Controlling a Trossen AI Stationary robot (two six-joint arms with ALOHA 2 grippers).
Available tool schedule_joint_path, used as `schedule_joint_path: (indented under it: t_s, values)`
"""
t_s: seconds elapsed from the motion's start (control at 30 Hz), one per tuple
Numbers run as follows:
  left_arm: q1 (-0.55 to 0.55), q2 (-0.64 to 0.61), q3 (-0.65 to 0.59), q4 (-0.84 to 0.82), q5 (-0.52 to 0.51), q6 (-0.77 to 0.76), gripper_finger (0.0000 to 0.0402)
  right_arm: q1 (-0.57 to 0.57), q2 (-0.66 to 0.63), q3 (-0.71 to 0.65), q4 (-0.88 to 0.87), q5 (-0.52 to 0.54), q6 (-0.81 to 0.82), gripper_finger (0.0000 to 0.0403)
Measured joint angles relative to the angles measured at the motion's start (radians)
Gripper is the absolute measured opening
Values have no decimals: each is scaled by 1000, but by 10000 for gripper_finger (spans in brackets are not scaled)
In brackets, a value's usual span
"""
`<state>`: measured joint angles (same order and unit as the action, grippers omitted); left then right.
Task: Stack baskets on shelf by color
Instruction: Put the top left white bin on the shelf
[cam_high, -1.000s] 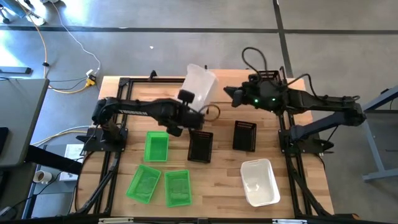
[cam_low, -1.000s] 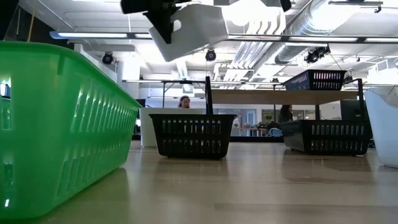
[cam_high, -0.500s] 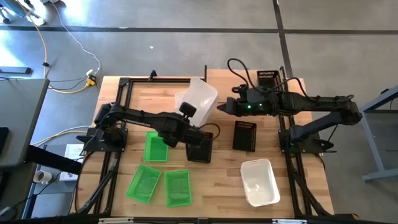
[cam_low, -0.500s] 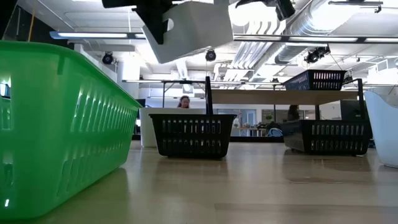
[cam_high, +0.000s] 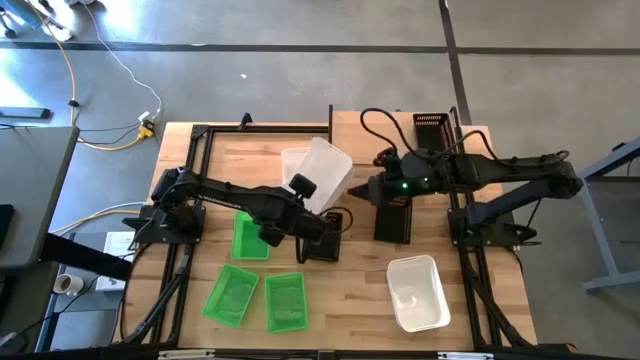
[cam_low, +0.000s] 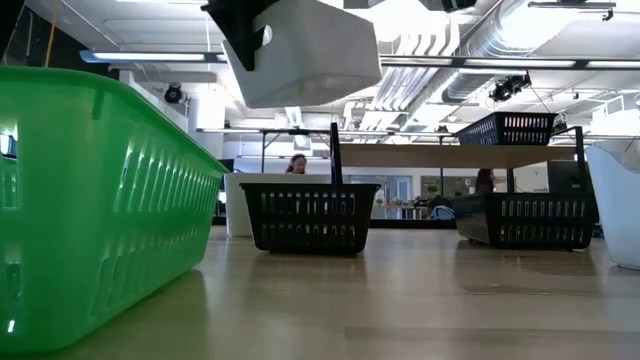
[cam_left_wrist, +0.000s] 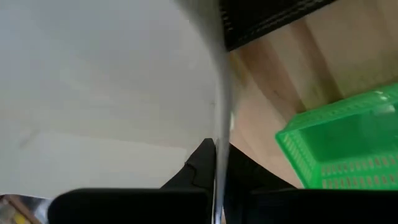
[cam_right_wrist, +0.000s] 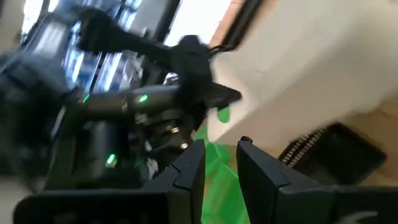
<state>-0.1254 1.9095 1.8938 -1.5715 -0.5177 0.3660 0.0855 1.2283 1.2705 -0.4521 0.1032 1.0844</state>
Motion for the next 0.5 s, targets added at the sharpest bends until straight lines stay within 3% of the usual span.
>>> schedule_joint_path:
  t_s: [0.17, 0.5]
  values:
    - [-23, 0, 0, 0, 48, 75, 0, 4, 0, 84, -35, -55, -282, 78]
    - [-31, 0, 0, 1, 178, 139, 0, -58, 11, 321, -384, -161, -928, 78]
